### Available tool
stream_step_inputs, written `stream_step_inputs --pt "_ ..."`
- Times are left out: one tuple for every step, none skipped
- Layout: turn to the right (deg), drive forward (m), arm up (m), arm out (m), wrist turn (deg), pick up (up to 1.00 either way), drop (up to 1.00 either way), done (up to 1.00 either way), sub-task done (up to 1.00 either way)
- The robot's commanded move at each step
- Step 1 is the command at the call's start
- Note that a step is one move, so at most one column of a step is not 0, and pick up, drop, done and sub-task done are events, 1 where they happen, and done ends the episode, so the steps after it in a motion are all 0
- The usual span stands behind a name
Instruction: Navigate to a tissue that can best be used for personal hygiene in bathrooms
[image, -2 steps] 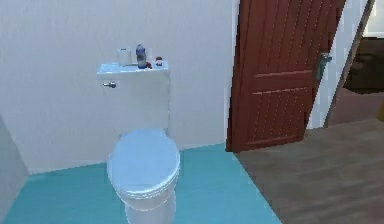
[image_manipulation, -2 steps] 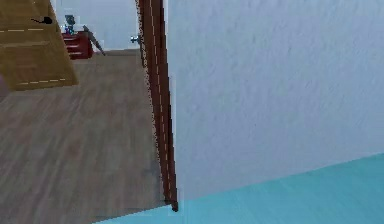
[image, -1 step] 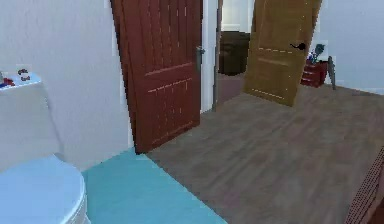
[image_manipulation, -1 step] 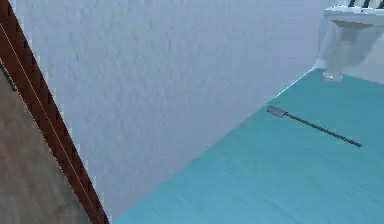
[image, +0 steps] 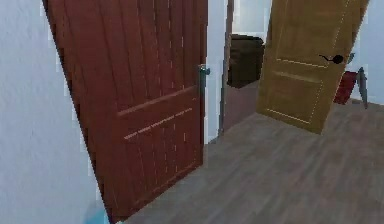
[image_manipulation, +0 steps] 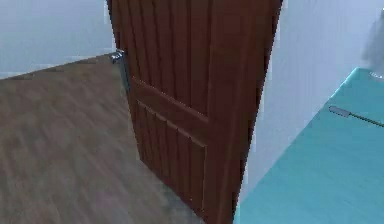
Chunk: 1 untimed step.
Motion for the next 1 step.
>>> stream_step_inputs --pt "45.0 0.00 0.00 0.00 0.0 0.00 0.00 0.00 0.00"
